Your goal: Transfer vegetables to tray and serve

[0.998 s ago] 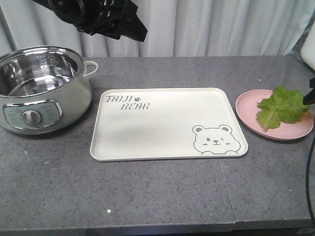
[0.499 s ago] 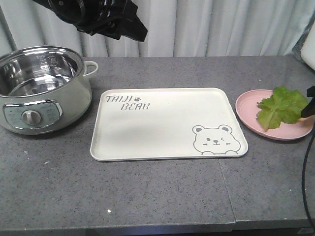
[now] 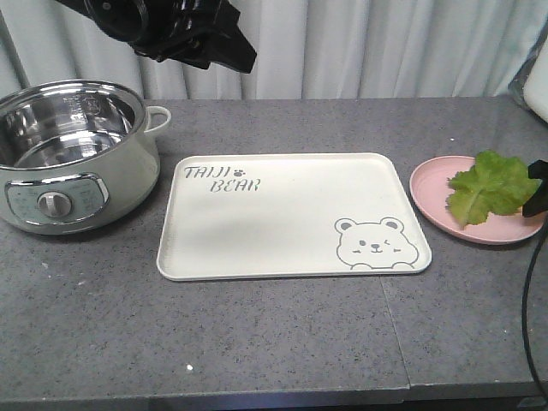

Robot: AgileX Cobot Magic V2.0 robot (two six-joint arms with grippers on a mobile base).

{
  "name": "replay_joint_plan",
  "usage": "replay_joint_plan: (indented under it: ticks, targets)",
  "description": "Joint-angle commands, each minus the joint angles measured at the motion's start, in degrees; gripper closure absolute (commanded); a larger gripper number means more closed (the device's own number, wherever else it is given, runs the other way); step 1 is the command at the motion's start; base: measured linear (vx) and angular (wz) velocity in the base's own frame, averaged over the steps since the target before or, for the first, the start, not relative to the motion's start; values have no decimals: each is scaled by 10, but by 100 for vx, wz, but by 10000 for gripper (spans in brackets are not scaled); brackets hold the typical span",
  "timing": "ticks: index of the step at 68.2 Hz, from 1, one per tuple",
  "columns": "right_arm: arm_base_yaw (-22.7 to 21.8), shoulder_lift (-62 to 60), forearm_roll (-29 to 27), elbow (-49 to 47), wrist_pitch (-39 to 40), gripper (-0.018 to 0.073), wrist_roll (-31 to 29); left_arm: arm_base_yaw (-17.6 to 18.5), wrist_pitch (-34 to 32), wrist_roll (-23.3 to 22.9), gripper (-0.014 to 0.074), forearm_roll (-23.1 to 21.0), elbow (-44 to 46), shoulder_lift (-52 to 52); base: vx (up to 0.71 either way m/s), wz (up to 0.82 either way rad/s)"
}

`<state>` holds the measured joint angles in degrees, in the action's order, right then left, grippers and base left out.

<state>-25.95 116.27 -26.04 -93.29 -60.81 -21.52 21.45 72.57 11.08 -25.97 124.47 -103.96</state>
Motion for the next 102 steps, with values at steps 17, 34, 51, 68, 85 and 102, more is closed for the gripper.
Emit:
replay_joint_plan:
  ticks: [17,34,51,68,85,102]
  targets:
    - [-4,-30,-11,-16,10,377,-2,0,-9,-4,156,-18,15,26,0,0]
    - [-4,10,-11,-16,-27,378,18,0,-9,-4,156,-19,15,26,0,0]
    - [-4,0,-11,-16,-3,407,22,0,-9,-4,156,-19,15,26,0,0]
    - [-4,-35,-19,-18,36,573,22,0,-9,-4,156,-19,15,26,0,0]
    - [-5,-72,-69,-18,52,565,9,0,-9,-4,156,-19,15,26,0,0]
    - [7,-86,-233,-18,26,565,-46,0,-9,-4,156,-19,15,26,0,0]
